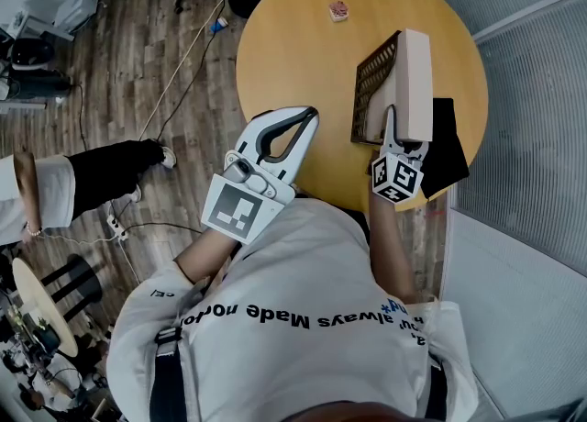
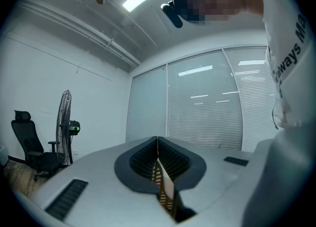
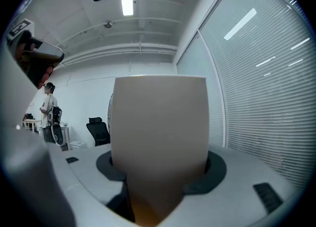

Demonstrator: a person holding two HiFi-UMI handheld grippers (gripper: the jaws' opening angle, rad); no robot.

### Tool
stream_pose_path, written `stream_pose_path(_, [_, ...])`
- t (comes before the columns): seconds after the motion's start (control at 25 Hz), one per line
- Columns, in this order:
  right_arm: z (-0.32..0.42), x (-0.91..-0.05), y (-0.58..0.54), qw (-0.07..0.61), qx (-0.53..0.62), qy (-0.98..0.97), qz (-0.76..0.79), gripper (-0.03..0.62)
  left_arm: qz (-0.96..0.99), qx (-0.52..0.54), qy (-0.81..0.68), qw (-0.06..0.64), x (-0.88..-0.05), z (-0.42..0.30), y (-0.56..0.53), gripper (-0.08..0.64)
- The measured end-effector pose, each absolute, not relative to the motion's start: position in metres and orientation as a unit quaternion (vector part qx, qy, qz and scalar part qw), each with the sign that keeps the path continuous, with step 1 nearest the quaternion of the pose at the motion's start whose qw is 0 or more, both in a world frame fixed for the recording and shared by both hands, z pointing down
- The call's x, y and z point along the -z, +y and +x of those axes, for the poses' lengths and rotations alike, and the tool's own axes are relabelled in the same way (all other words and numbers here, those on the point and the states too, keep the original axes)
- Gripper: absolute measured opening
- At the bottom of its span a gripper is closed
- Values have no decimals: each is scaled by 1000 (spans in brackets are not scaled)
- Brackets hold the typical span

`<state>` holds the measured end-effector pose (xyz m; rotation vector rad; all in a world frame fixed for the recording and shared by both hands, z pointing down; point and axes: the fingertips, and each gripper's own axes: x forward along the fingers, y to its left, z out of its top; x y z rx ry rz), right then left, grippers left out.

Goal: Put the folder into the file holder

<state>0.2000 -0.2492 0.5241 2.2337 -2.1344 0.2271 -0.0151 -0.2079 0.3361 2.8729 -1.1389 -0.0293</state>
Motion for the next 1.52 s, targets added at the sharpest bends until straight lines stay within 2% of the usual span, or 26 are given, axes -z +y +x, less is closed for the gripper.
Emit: stream_pose_path(1.52, [194,-550,-247,55,-100,-699,705,290,929,7,-368,28,-334,-14,-208,25])
